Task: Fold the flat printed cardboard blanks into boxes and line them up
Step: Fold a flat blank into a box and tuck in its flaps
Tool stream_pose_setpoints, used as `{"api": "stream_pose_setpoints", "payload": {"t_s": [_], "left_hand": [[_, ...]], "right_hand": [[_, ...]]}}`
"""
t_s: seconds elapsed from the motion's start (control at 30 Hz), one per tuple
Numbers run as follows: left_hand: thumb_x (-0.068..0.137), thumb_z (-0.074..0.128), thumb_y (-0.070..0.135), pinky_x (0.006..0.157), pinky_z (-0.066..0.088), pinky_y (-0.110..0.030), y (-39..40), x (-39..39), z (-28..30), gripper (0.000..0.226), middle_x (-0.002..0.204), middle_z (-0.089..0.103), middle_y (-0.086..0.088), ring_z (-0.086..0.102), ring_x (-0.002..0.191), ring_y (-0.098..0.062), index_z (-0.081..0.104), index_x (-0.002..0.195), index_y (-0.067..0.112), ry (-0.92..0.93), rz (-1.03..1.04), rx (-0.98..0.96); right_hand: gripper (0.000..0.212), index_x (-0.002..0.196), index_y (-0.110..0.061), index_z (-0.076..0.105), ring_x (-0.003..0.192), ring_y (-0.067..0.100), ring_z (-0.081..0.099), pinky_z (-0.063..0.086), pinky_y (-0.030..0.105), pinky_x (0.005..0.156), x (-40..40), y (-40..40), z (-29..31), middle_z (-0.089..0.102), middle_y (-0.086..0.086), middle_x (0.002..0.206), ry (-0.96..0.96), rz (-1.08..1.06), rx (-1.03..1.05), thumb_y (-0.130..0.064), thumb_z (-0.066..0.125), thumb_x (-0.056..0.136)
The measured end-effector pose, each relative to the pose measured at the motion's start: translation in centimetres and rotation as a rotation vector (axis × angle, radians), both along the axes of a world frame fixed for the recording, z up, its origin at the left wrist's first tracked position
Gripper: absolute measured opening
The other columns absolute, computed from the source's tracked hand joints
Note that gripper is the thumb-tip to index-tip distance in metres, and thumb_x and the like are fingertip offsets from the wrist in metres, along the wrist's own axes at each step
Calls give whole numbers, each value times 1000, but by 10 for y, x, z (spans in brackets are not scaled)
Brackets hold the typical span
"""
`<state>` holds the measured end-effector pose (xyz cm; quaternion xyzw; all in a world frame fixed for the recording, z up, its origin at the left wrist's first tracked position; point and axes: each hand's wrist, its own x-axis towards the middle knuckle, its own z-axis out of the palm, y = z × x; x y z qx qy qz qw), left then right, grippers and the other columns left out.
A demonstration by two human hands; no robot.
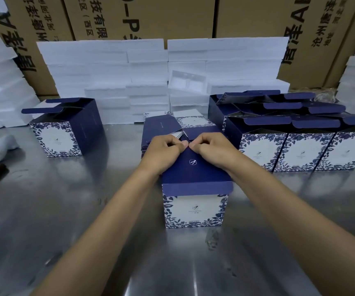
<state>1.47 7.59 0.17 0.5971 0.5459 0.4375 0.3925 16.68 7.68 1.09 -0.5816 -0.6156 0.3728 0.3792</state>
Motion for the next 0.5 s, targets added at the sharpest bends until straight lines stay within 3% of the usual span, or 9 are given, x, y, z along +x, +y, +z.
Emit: {"api": "stream_pose_setpoints", "payload": {"t_s": [0.1,0.2,0.27,0.33,0.43,0.5], "left_hand": [[94,68,27,71,51,-29,-1,-2,-1,21,85,73,1,65,73,-15,72,77,15,-25,17,4],[95,67,32,60,45,-20,-3,-8,-2,27,78,69,4,61,63,-9,65,72,17,-11,63,-14],[96,65,30,66,45,-24,-2,-10,-2,29,80,66,0,60,68,-15,62,74,12,20,87,4],[97,63,30,71,44,-31,-3,-11,-1,28,82,65,-5,58,73,-21,63,79,8,26,98,13],[100,58,32,68,41,-30,-4,-17,0,31,79,62,-6,55,72,-22,61,80,8,24,94,-21],[102,53,32,67,38,-30,-4,-19,0,30,78,57,-7,51,72,-23,56,81,12,62,100,-29]], "right_hand": [[15,86,-16,71,77,13,67,54,21,64,-1,-4,4,74,2,92,27,-24,-29,-17,62,98],[29,100,3,69,102,25,69,55,38,90,-7,-7,8,72,14,118,-81,-56,-16,-24,58,101],[37,108,10,65,113,32,64,51,44,97,-13,-10,9,67,19,126,-165,-45,10,-26,54,103],[39,108,11,63,111,34,64,50,45,96,-17,-12,12,66,21,127,-198,-38,11,-26,52,104],[37,90,9,59,94,38,66,52,52,92,-18,-11,12,64,30,124,-191,-42,8,-25,51,103],[33,83,-2,52,79,29,58,47,37,72,-17,-9,12,65,23,95,-256,-66,12,-28,49,103]]}}
